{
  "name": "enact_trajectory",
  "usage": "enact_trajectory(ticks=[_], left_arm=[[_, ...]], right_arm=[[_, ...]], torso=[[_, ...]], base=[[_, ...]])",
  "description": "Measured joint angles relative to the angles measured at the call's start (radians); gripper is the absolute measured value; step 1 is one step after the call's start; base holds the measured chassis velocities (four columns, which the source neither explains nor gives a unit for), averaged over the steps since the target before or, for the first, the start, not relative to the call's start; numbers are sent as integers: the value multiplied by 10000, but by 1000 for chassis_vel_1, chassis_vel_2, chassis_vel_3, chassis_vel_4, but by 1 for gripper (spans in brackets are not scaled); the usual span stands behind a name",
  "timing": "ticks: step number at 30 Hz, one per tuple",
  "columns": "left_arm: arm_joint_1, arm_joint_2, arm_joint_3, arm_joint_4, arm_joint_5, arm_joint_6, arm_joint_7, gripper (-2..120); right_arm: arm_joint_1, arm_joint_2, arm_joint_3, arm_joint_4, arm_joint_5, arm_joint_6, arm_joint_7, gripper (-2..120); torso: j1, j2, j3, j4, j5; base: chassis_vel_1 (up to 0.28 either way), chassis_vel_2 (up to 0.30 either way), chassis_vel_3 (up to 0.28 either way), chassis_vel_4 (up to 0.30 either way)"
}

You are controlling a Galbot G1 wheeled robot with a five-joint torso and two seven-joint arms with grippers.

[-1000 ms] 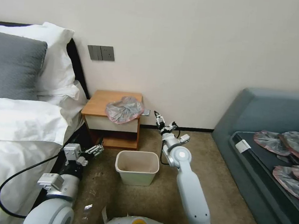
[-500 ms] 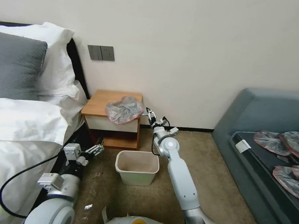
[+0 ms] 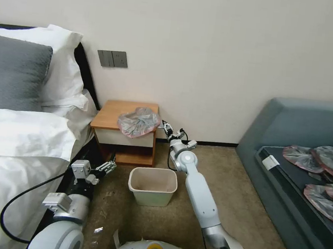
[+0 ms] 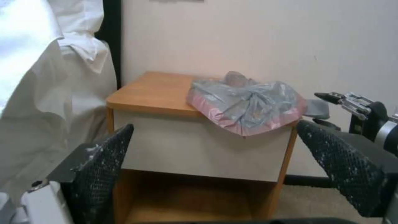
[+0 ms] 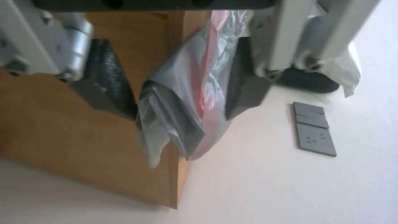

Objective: Pick up the garbage bag from the table and place it over the trash can.

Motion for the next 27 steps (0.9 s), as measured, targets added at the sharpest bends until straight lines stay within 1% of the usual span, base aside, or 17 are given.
enact_trajectory(ticks=[3, 4, 5, 7, 8, 9, 10, 13, 14, 15, 18, 21, 22, 24, 25, 26, 27], left_arm=[[-12, 9, -4, 0, -8, 3, 0, 100], [-16, 4, -3, 0, -9, 4, 0, 100], [-16, 4, -3, 0, -9, 4, 0, 100], [-27, -9, 2, 0, -17, 5, -1, 100], [-34, -16, 7, 0, -29, 14, -6, 100], [-34, -16, 7, 0, -29, 14, -6, 100], [-38, -17, 10, 0, -35, 36, -12, 100], [-49, -5, 12, 0, -36, 88, -24, 100], [-49, -5, 12, 0, -36, 88, -24, 100], [-49, 7, 12, 0, -36, 92, -26, 100], [-36, 31, 8, 0, -34, 92, -28, 99], [34, 154, 7, 0, -34, 92, -35, 100], [34, 154, 7, 0, -34, 92, -35, 100], [51, 252, 7, 1, -80, 92, -42, 100], [55, 354, 7, 1, -165, 95, -57, 99], [55, 354, 7, 1, -165, 95, -57, 99], [56, 462, 9, 0, -253, 105, -77, 99]], right_arm=[[59, 21, 11, -60, -1, -7, -28, 41], [69, 22, 13, -61, 1, -17, -29, 34], [69, 22, 13, -61, 1, -17, -29, 34], [74, 22, 11, -62, 13, -28, -29, 27], [76, 22, 4, -62, 14, -50, -31, 20], [76, 22, 4, -62, 14, -50, -31, 20], [80, 22, 2, -62, 14, -57, -31, 17], [96, 58, 12, -51, 17, -60, -7, 3], [96, 58, 12, -51, 17, -60, -7, 3], [86, 70, 30, 20, 34, -59, 52, 0], [-89, 62, 59, 444, 240, -57, 328, 0], [-688, -23, 2, 1418, 424, -35, 803, 0], [-688, -23, 2, 1418, 424, -35, 803, 0], [-1047, -111, -78, 1903, 424, 13, 1040, 0], [-1388, -215, -148, 2383, 425, 94, 1317, 0], [-1388, -215, -148, 2383, 425, 94, 1317, 0], [-1721, -342, -215, 2861, 430, 151, 1563, 0]], torso=[[0, 0, 0, 0, 0], [1, 0, 0, 0, 0], [1, 0, 0, 0, 0], [0, 0, 0, -1, 0], [0, 0, 0, 0, 0], [0, 0, 0, 0, 0], [1, 0, 0, 0, 0], [0, 0, 0, 0, 0], [0, 0, 0, 0, 0], [1, 0, 0, 1, 0], [0, 0, 0, 0, 0], [0, 0, 0, -1, 0], [0, 0, 0, -1, 0], [0, 0, 0, 0, 1], [-1, 0, 0, -2, 0], [-1, 0, 0, -2, 0], [-1, 0, 0, -1, 1]], base=[[0, 0, 0, 0], [0, 0, 0, 0], [0, 0, 0, 0], [0, 0, 0, 0], [0, 0, 0, 0], [0, 0, 0, 0], [0, 0, 0, 0], [0, 0, 0, 0], [0, 0, 0, 0], [0, 0, 0, 0], [0, 0, 0, 0], [0, 0, 0, 0], [0, 0, 0, 0], [0, 0, 0, 0], [0, 0, 0, 0], [0, 0, 0, 0], [0, 0, 0, 0]])
